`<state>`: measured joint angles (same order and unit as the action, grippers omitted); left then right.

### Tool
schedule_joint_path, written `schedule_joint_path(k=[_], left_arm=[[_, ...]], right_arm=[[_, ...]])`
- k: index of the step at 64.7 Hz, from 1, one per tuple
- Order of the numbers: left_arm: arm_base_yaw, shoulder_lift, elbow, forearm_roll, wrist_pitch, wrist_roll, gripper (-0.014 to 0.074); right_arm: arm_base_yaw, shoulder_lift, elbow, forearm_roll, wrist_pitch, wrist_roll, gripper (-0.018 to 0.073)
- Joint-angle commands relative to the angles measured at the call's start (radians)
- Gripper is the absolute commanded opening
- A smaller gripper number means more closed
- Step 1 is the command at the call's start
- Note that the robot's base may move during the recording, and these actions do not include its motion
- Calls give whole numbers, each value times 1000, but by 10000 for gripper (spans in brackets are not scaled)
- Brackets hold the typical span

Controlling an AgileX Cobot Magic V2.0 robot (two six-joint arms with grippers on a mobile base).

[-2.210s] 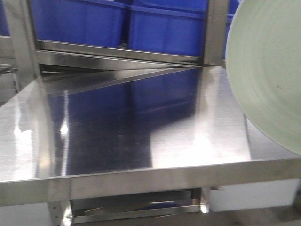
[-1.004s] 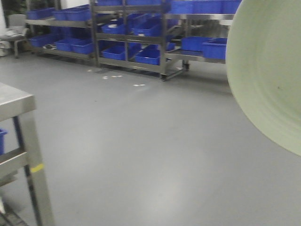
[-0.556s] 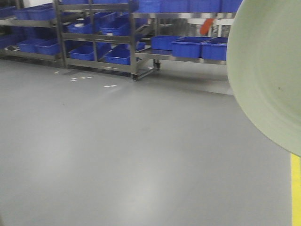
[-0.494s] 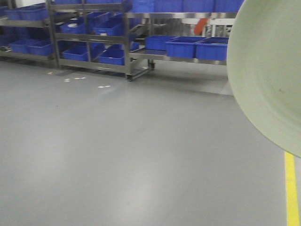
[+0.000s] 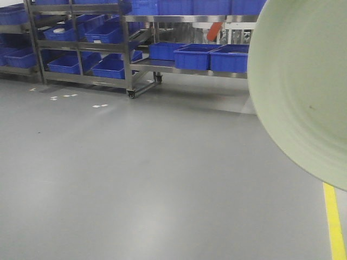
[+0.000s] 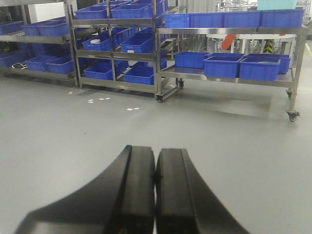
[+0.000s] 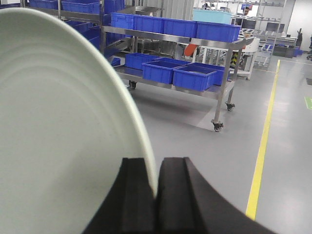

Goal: Place green plate on second shelf with right arm
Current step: 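Drive the base toward the shelf rack of blue bins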

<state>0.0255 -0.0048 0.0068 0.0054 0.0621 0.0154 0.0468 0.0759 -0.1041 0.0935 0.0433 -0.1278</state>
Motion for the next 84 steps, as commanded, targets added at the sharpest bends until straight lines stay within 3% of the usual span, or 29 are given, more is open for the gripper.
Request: schedule_joint_path(k=[1,84], left_arm=[[-2,-18,42,1,-84,-1,130],[-2,-18,42,1,-84,-1,130]], right_arm=[[-2,10,-31,0,-111,9,50],[-2,10,-31,0,-111,9,50]])
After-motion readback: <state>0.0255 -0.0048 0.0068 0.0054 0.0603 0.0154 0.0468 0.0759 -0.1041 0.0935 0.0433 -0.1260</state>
